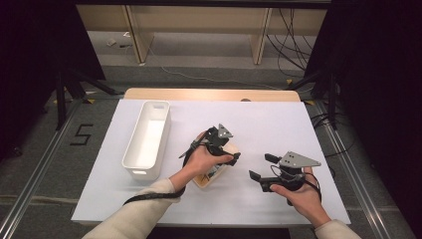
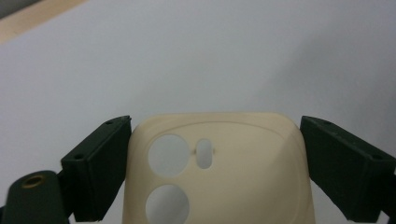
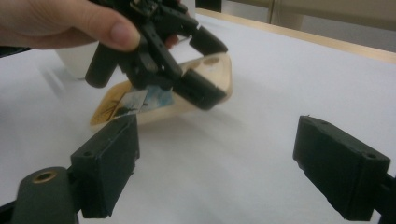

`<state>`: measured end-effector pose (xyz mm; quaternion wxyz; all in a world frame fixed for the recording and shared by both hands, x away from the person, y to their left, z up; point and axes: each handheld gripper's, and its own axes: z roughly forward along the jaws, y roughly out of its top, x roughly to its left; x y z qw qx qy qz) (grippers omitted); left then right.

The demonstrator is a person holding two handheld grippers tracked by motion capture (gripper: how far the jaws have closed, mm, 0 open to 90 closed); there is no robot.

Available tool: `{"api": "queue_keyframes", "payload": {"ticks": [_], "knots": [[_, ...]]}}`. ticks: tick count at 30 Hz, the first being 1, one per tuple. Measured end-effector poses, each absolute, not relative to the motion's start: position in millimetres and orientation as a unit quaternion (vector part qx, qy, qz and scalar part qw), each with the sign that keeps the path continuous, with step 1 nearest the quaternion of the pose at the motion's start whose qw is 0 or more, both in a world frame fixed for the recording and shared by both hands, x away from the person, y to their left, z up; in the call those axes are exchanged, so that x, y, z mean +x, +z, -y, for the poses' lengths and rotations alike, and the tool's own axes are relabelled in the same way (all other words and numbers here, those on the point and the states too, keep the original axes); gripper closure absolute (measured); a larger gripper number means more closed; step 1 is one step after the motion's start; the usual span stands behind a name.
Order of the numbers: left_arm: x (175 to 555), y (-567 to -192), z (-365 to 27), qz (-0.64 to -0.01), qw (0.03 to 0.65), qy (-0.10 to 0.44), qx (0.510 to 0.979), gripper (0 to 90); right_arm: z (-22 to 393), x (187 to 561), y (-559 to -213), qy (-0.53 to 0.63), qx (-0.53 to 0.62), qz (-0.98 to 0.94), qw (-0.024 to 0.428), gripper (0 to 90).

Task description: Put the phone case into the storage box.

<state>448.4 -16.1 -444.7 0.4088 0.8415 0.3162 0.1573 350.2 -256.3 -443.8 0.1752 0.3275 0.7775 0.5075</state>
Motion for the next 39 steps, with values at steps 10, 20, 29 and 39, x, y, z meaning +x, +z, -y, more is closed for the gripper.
{"api": "queue_keyframes", "payload": {"ticks": [10, 20, 29, 39], "knots": [[449, -424, 7, -0.326, 0.442, 0.193, 0.813, 11.4, 257, 351, -444, 0.509, 0.328, -0.776, 0.177, 15.6], [451, -404, -4, -0.336, 0.466, 0.22, 0.788, 11.3, 257, 350, -444, 0.508, 0.327, -0.777, 0.177, 15.6], [453, -391, -14, -0.338, 0.476, 0.247, 0.773, 11.3, 256, 351, -445, 0.507, 0.326, -0.779, 0.174, 15.6], [455, -378, -25, -0.35, 0.487, 0.264, 0.756, 11.3, 256, 350, -444, 0.507, 0.326, -0.778, 0.176, 15.7]]}}
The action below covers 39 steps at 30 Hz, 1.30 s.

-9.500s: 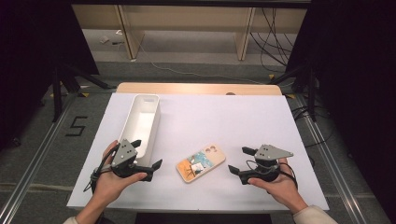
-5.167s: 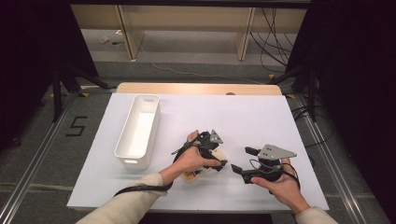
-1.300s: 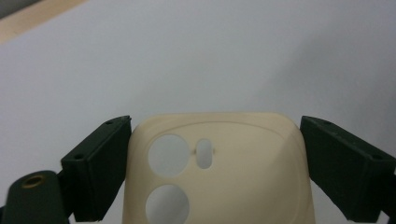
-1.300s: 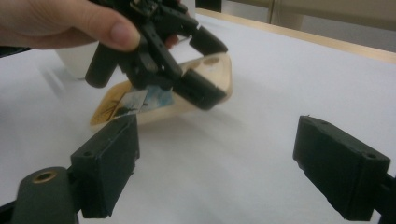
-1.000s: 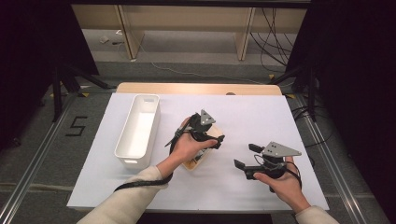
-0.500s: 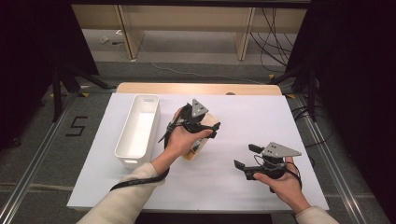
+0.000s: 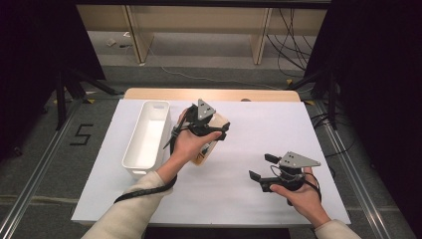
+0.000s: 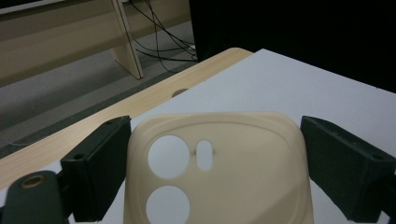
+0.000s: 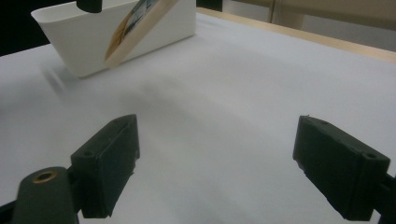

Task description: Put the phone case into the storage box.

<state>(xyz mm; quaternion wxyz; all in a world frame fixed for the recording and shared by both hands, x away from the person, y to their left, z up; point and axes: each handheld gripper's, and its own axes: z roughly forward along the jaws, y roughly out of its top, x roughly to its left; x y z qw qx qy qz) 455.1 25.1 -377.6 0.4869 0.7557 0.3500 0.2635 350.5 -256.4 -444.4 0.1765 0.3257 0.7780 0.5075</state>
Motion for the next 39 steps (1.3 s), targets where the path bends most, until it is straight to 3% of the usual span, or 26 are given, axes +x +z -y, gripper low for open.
{"api": "queue_keyframes", "payload": {"ticks": [39], "knots": [[469, -346, -76, -0.403, 0.504, 0.3, 0.702, 11.3, 260, 353, -444, 0.511, 0.324, -0.775, 0.182, 15.6]]}}
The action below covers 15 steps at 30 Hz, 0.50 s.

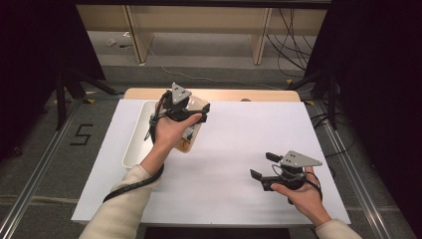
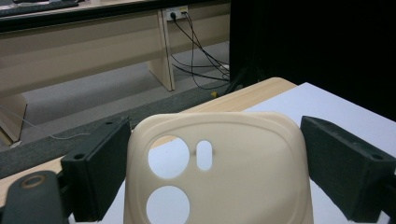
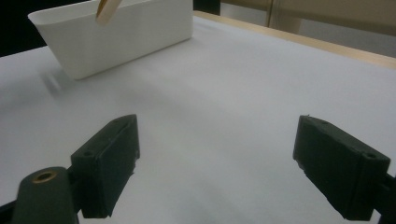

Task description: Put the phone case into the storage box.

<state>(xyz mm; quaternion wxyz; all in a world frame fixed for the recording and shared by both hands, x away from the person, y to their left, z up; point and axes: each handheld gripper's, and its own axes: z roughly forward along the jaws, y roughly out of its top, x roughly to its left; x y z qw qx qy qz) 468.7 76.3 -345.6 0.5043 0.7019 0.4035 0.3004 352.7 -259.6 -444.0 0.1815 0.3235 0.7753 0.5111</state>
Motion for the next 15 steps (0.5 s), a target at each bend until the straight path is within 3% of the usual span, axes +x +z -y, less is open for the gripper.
{"api": "queue_keyframes", "payload": {"ticks": [15], "knots": [[475, -340, -97, -0.42, 0.497, 0.321, 0.688, 11.3, 259, 353, -444, 0.51, 0.324, -0.776, 0.18, 15.7]]}}
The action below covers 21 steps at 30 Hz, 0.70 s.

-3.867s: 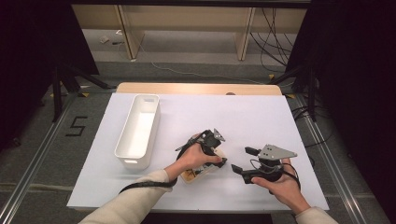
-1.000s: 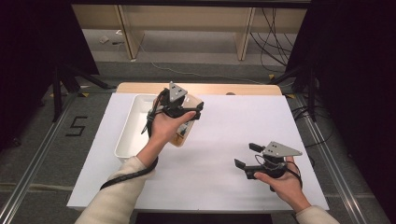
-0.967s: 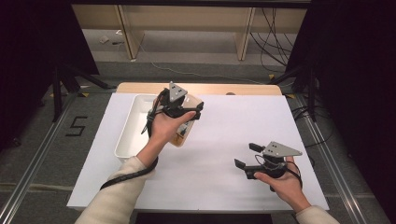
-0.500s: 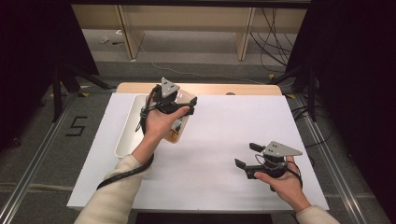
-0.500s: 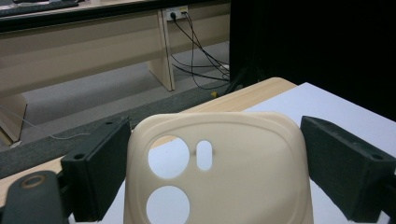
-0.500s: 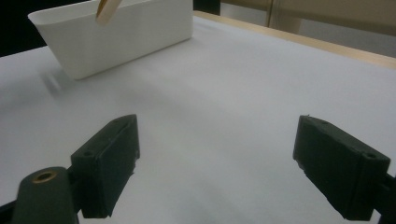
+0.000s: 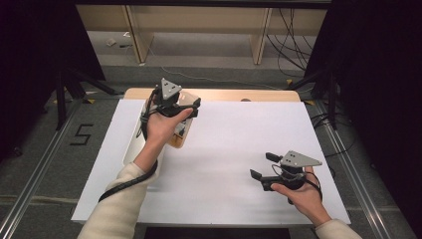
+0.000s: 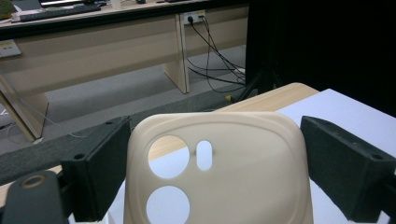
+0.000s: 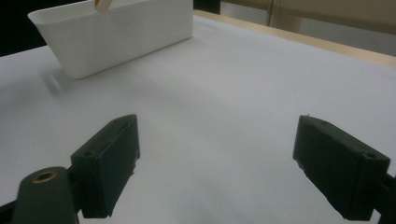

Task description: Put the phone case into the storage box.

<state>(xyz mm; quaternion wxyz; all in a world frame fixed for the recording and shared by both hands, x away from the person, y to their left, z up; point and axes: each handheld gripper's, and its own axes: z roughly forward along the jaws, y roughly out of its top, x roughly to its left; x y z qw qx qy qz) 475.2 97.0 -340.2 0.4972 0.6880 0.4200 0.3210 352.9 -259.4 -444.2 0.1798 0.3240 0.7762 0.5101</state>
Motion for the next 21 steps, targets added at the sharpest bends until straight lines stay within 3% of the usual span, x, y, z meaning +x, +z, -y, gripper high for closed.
{"api": "queue_keyframes", "payload": {"ticks": [21], "knots": [[480, -330, -126, -0.447, 0.501, 0.344, 0.656, 11.3, 259, 353, -444, 0.51, 0.324, -0.777, 0.179, 15.7]]}}
